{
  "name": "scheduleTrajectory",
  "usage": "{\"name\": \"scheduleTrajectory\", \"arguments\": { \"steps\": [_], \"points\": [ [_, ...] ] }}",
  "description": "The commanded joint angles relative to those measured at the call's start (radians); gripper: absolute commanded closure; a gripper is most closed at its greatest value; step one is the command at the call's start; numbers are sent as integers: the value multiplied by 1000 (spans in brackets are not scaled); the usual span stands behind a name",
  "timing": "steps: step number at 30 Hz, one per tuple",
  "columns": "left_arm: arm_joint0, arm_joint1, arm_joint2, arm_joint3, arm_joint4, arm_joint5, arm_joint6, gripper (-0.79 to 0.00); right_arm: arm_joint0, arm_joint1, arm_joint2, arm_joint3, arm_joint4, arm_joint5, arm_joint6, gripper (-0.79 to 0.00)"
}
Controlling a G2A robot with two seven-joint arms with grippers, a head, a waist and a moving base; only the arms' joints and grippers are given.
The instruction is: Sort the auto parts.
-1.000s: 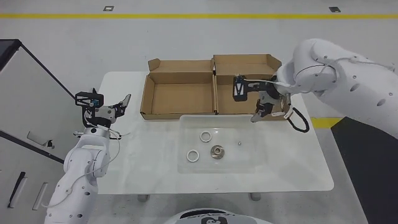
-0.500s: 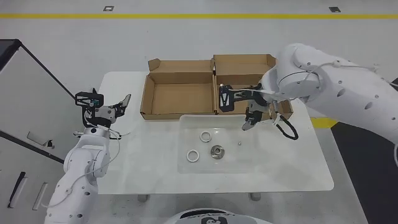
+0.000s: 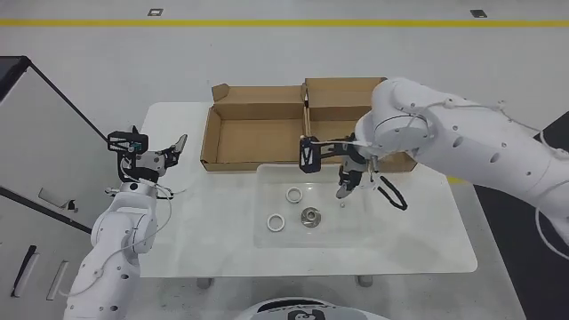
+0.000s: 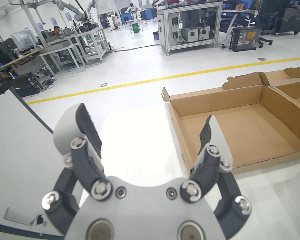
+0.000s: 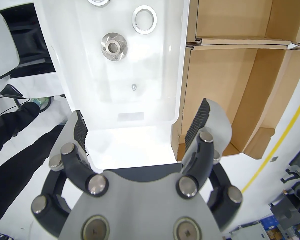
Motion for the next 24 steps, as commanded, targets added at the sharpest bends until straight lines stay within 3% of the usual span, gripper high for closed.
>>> {"name": "scheduleTrajectory", "arguments": {
  "steps": [1,14,16,18,24],
  "points": [
    [0,0,0,0,0,0,0,-785,-13,1,0,-3,-7,5,5,-773],
    [0,0,0,0,0,0,0,-785,-95,20,0,-47,-37,32,32,-643],
    [0,0,0,0,0,0,0,-785,-108,22,0,-48,-41,33,33,-576],
    [0,0,0,0,0,0,0,-785,-123,23,0,-47,-44,36,36,-403],
    [0,0,0,0,0,0,0,-785,-142,20,0,-27,-61,31,31,-369]
  ]
}}
